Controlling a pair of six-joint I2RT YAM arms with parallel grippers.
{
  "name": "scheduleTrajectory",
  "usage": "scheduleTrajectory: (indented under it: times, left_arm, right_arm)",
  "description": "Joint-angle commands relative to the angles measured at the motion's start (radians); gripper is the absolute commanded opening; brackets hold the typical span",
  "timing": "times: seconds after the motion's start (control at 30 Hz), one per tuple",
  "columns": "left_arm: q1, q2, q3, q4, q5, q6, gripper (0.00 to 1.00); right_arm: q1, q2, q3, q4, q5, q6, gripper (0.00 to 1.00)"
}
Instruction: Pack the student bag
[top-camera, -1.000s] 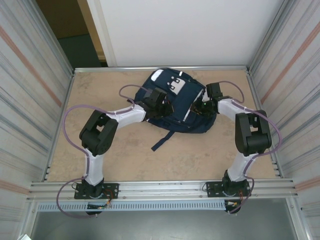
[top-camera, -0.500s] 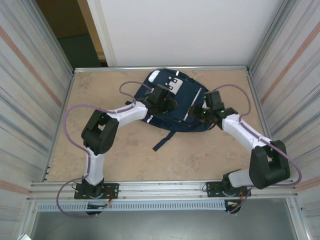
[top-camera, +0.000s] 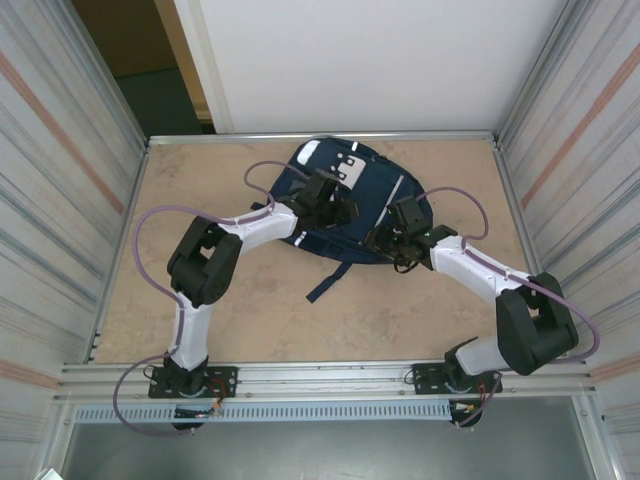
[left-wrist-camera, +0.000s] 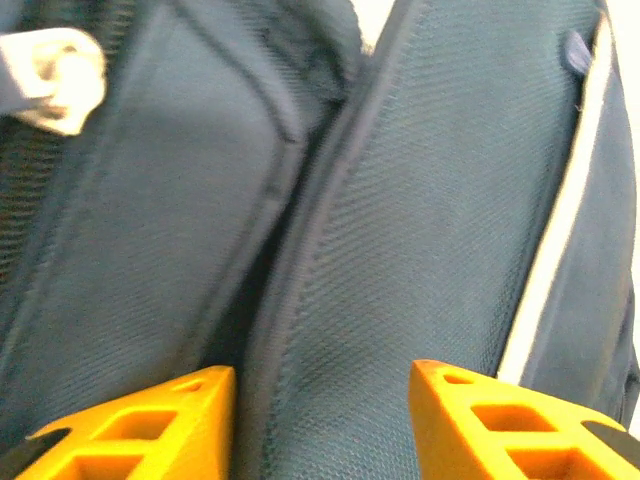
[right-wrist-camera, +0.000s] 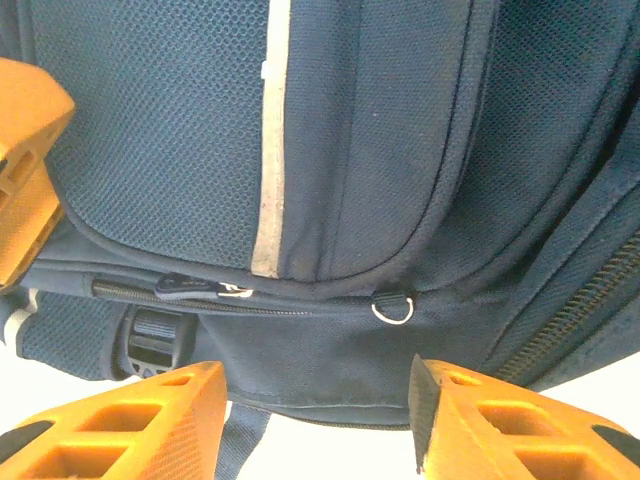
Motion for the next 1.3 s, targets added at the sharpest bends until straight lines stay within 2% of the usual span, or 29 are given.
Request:
scheduleTrajectory:
  times: [0.0,0.07,0.17,0.23,0.27,0.33,0.4,0.47,0.57,0.63,0.8,0.9,0.93,1.03,1.13,1.27]
  left_arm:
    - [0.011,0.033,0.058,-0.054,0.011,0.168,0.56]
    - [0.025,0.072,0.088,-0.063,0.029,0.229,0.59]
    - [0.05,0.123,0.121,-0.013,0.192,0.273,0.56]
    - [0.055,0.137,0.121,0.037,0.286,0.292,0.46]
    - [0.057,0.136,0.12,0.043,0.298,0.301,0.37]
    - [0.057,0.127,0.107,0.052,0.289,0.315,0.25]
    - [0.061,0.107,0.091,0.058,0.282,0.307,0.06]
    - [0.06,0.081,0.067,0.074,0.298,0.284,0.0]
    - [0.06,0.019,-0.001,0.122,0.319,0.195,0.0]
    - [0.053,-0.027,-0.077,0.194,0.318,0.103,0.0]
    - [0.001,-0.101,-0.166,0.282,0.178,-0.102,0.0]
    - [-0.025,-0.112,-0.141,0.276,0.062,-0.124,0.0]
    - [-0.027,-0.114,-0.132,0.27,0.03,-0.133,0.0]
    - [-0.025,-0.112,-0.086,0.206,-0.025,-0.194,0.0]
    - [-0.028,-0.114,-0.052,0.169,-0.033,-0.2,0.0]
    - [-0.031,-0.12,-0.042,0.157,-0.015,-0.219,0.0]
  right_arm:
    - [0.006,-0.031,0.022,-0.004,0.047,-0.04,0.57]
    - [-0.003,-0.041,0.02,0.001,0.072,-0.078,0.6]
    - [-0.043,-0.02,0.023,-0.002,0.044,-0.113,0.59]
    - [-0.073,0.009,0.019,0.024,-0.018,-0.154,0.56]
    - [-0.087,0.027,0.018,0.04,-0.039,-0.178,0.53]
    - [-0.105,0.064,0.028,0.045,-0.023,-0.209,0.51]
    - [-0.136,0.1,0.034,0.071,-0.032,-0.223,0.46]
    - [-0.169,0.133,0.041,0.116,-0.073,-0.244,0.36]
    - [-0.21,0.189,0.075,0.164,-0.125,-0.292,0.3]
    - [-0.24,0.228,0.1,0.207,-0.177,-0.319,0.3]
    - [-0.311,0.286,0.184,0.222,-0.322,-0.308,0.33]
    - [-0.302,0.196,0.169,0.112,-0.239,-0.277,0.51]
    - [-0.299,0.151,0.149,0.076,-0.217,-0.271,0.54]
    - [-0.271,-0.014,0.057,-0.025,-0.171,-0.272,0.58]
    - [-0.172,-0.165,-0.038,-0.086,-0.088,-0.244,0.61]
    - [-0.043,-0.274,-0.141,-0.037,0.02,-0.125,0.6]
